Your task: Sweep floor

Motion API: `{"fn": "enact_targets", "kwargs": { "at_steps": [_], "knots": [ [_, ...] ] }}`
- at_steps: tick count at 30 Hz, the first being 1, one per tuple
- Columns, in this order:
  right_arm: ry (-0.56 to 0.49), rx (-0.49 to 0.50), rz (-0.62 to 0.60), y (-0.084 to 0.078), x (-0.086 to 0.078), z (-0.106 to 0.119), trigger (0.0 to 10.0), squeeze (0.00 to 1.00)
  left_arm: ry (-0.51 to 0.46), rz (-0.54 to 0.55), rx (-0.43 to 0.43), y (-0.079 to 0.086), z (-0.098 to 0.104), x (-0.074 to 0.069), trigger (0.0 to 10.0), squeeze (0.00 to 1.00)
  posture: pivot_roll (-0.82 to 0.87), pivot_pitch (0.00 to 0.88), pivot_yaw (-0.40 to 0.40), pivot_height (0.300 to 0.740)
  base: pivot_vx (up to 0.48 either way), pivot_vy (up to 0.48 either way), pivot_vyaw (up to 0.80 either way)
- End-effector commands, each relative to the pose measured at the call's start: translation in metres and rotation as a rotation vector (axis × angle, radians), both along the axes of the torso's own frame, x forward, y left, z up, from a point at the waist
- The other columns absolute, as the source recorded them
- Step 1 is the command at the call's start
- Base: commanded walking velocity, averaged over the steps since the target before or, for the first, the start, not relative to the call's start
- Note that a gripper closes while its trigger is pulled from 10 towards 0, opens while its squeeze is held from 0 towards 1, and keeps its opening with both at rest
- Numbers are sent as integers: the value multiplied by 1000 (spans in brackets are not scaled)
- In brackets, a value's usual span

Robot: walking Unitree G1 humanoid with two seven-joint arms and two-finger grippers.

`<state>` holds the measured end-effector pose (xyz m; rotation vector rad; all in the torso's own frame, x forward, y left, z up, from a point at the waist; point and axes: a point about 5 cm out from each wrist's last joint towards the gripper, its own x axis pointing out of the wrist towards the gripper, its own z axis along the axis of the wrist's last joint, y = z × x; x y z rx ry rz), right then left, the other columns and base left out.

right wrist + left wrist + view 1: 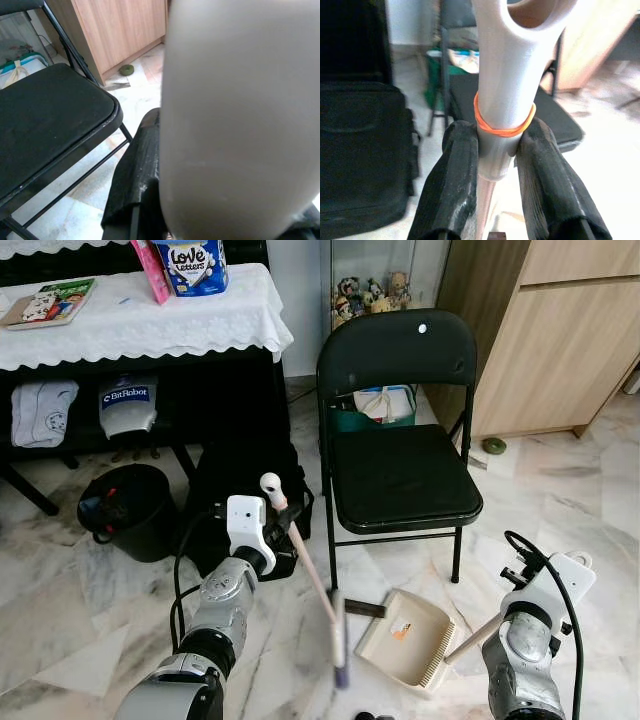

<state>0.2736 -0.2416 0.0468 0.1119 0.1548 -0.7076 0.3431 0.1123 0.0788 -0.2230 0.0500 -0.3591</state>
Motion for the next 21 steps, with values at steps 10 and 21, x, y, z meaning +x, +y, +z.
{"fn": "enact_targets", "kwargs": {
  "at_steps": [10, 21],
  "knots": [
    [22, 37, 12, 6, -2, -6, 10000, 0, 1, -116, -121, 19, 11, 4, 10000, 0, -148, 140, 73, 740, 0, 0, 0],
    [8, 32, 66, 12, 7, -3, 10000, 0, -140, -74, -181, 37, 47, 13, 10000, 0, -128, 116, 65, 740, 0, 0, 0]
  ]
}}
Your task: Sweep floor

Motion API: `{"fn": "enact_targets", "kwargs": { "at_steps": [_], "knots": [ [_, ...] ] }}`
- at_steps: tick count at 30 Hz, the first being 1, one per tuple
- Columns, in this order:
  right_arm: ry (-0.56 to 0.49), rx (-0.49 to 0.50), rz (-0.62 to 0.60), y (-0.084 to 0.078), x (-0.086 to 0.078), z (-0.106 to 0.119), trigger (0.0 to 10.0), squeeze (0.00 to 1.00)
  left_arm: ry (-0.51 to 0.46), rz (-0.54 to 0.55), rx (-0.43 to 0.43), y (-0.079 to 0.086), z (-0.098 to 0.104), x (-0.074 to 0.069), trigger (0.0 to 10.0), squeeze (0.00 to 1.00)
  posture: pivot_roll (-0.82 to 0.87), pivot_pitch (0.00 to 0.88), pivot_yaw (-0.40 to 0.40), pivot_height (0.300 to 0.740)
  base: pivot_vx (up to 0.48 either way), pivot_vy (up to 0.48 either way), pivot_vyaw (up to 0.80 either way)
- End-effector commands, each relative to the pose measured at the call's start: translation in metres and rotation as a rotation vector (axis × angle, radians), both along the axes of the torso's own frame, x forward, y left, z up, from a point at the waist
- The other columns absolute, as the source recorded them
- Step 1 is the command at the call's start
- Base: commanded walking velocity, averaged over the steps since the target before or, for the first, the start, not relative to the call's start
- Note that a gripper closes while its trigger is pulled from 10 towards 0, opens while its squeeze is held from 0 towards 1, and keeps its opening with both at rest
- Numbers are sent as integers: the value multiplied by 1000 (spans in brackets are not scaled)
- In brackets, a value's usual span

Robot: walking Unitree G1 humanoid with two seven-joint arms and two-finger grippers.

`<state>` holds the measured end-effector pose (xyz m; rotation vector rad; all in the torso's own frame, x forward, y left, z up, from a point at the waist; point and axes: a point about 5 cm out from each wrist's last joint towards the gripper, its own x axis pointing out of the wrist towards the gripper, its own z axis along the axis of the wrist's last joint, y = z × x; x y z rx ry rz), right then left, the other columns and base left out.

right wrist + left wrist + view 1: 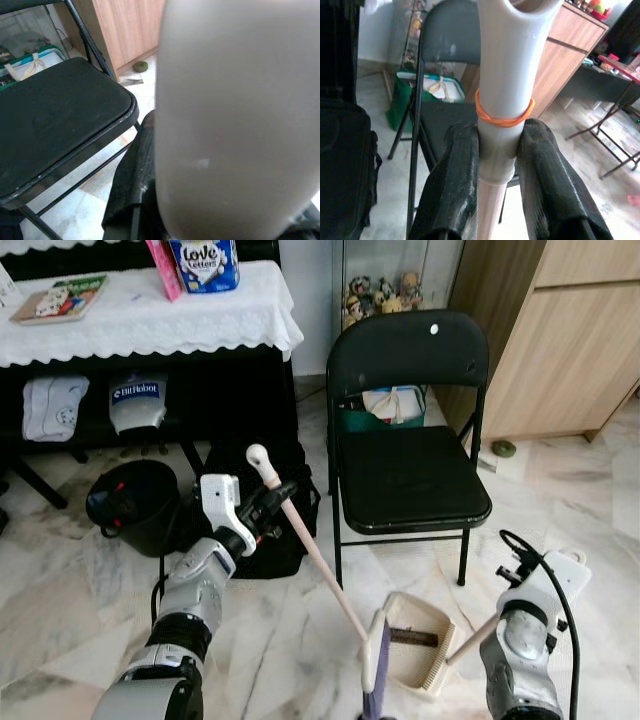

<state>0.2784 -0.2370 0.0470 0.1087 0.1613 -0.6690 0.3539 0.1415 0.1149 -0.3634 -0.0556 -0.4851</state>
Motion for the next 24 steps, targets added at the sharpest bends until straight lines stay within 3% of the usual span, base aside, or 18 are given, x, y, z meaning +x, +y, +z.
{"fn": "enact_targets", "kwargs": {
  "at_steps": [1, 7, 9, 12, 19, 24],
  "knots": [
    [-3, 18, 54, 10, 5, -1, 10000, 0, -61, 80, -23, 11, 14, 3, 10000, 0, -126, 113, 64, 740, 0, 0, 0],
    [-45, 23, 162, 25, 15, 4, 10000, 0, -44, 237, -10, 24, 8, 0, 10000, 0, -121, 99, 63, 740, 0, 0, 0],
    [-94, 4, 272, 39, 22, 12, 10000, 0, -42, 315, 37, 29, 1, -4, 10000, 0, -119, 95, 61, 740, 0, 0, 0],
    [-136, -28, 388, 55, 27, 19, 10000, 0, -44, 318, 79, 24, -6, -10, 10000, 0, -114, 89, 58, 740, 0, 0, 0],
    [-167, 23, 471, 70, 32, 21, 10000, 0, -50, 368, 163, 25, -14, -20, 10000, 0, -94, 80, 49, 740, 0, 0, 0],
    [-185, 37, 510, 76, 34, 23, 10000, 0, -70, 504, 203, 44, -11, -21, 10000, 0, -89, 78, 47, 740, 0, 0, 0]
  ]
}}
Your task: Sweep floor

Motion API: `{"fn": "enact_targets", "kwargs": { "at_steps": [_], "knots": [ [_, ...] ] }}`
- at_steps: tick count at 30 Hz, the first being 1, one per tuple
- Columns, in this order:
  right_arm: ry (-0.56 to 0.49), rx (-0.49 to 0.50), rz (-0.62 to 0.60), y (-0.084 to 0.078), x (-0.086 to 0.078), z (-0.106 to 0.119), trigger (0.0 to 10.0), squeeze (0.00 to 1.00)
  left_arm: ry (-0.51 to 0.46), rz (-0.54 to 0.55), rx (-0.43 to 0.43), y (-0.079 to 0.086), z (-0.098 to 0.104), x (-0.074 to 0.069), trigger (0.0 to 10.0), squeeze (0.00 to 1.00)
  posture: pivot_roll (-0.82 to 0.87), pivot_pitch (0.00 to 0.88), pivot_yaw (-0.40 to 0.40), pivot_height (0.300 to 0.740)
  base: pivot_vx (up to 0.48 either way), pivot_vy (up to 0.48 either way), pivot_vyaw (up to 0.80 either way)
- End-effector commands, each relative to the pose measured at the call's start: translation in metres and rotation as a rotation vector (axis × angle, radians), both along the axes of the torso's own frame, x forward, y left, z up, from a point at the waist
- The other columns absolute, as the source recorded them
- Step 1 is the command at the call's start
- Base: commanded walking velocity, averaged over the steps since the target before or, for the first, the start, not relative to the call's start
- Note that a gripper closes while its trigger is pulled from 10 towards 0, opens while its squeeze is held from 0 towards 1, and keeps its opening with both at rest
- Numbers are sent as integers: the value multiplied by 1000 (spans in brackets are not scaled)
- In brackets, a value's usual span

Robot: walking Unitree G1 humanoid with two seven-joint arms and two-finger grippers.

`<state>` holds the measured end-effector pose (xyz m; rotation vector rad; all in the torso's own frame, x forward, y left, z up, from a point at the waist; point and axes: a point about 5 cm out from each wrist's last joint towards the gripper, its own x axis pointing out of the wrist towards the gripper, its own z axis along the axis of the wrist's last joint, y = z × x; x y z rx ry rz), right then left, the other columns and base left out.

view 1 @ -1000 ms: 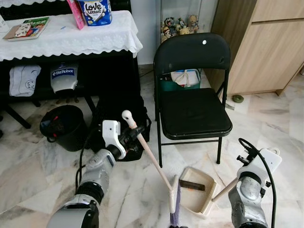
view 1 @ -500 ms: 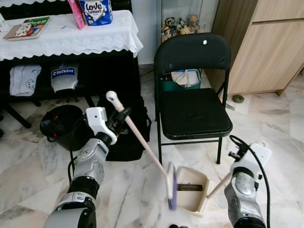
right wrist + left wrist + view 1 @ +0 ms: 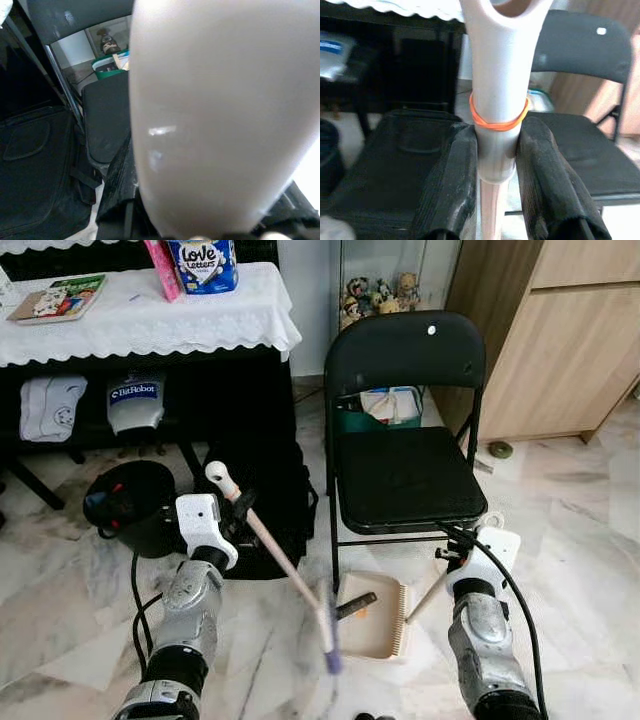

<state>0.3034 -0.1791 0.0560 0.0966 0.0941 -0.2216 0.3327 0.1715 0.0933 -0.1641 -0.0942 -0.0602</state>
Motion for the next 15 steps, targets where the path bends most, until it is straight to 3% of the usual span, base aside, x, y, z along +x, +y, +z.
{"fn": "enact_targets", "kwargs": {
  "at_steps": [1, 2, 7, 15],
  "knots": [
    [-84, 55, 75, 18, 9, 13, 10000, 0, -69, 91, 45, 18, 12, 0, 10000, 0, -89, 78, 47, 740, 0, 0, 0],
    [-82, 59, 86, 19, 8, 12, 10000, 0, -89, 137, 54, 26, 17, 0, 10000, 0, -84, 78, 46, 740, 0, 0, 0],
    [-76, 65, 101, 22, 6, 9, 10000, 0, -126, 177, 65, 34, 26, 0, 10000, 0, -76, 76, 49, 740, 0, 0, 0],
    [-83, 72, 91, 20, 2, 6, 10000, 0, -117, 129, 83, 21, 25, 2, 10000, 0, -86, 56, 55, 740, 0, 0, 0]
  ]
}}
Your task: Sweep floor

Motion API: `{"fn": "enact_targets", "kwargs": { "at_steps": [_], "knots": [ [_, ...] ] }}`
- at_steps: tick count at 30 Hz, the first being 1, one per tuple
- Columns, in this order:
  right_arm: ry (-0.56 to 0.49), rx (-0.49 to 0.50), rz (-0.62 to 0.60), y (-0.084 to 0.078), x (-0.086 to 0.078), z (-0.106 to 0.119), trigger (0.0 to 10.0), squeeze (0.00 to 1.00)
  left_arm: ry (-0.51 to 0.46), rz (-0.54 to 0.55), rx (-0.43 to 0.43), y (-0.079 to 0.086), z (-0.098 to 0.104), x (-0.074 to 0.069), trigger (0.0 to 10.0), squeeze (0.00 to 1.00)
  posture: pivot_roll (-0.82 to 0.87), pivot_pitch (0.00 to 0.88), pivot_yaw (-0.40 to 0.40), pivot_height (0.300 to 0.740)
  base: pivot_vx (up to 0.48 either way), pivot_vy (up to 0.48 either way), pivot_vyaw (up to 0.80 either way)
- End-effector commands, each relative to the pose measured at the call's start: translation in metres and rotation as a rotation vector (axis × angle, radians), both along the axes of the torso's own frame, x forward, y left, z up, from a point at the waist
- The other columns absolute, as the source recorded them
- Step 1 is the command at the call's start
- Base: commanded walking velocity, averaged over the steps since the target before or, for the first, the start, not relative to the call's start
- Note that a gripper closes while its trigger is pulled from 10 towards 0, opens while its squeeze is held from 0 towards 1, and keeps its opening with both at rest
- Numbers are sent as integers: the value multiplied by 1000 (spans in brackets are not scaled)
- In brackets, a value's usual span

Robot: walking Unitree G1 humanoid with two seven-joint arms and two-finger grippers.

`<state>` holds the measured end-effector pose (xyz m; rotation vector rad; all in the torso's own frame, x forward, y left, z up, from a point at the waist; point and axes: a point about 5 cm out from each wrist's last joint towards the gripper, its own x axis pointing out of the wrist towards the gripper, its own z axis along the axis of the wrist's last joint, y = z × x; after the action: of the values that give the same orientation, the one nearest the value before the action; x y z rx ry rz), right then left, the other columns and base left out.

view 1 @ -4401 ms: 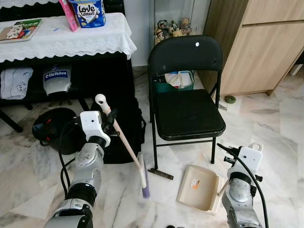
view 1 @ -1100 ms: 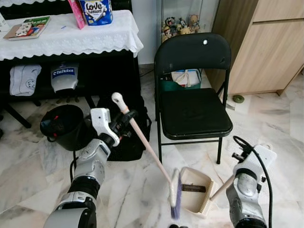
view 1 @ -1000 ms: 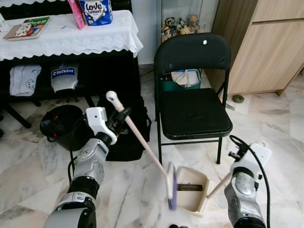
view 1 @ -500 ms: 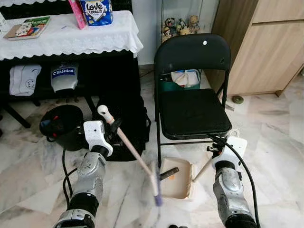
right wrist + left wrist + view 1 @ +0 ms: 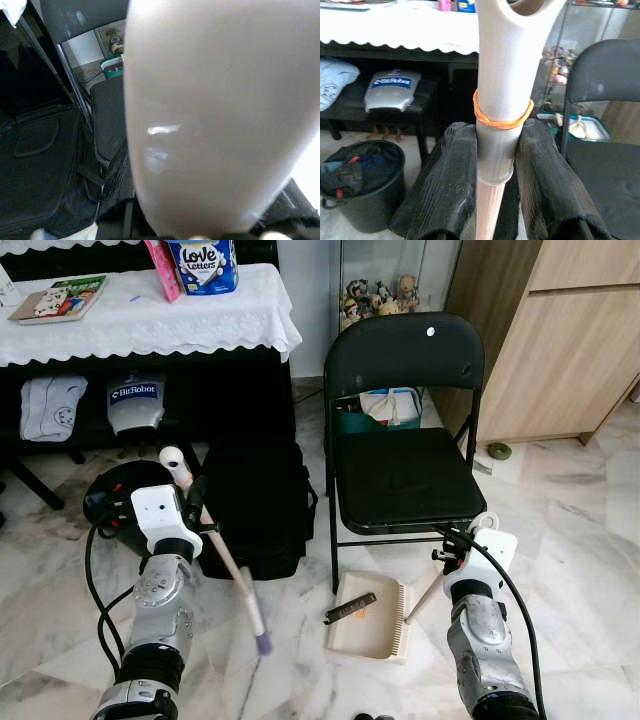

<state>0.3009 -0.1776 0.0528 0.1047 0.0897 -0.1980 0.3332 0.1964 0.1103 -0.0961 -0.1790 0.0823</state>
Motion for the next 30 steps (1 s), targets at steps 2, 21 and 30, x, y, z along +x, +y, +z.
{"fn": "enact_targets", "kwargs": {
  "at_steps": [2, 21, 30],
  "knots": [
    [-78, 64, 64, 18, 3, 9, 10000, 0, -36, -39, 37, -8, 6, 1, 10000, 0, -87, 49, 57, 740, 0, 0, 0],
    [-96, 64, 25, 14, 3, 11, 10000, 0, -33, -80, 30, -21, 4, -1, 10000, 0, -83, 66, 61, 740, -264, 0, 0],
    [-98, 66, 20, 15, 2, 11, 10000, 0, -34, -81, 33, -21, 5, -2, 10000, 0, -81, 76, 63, 740, -323, 0, 0]
  ]
}}
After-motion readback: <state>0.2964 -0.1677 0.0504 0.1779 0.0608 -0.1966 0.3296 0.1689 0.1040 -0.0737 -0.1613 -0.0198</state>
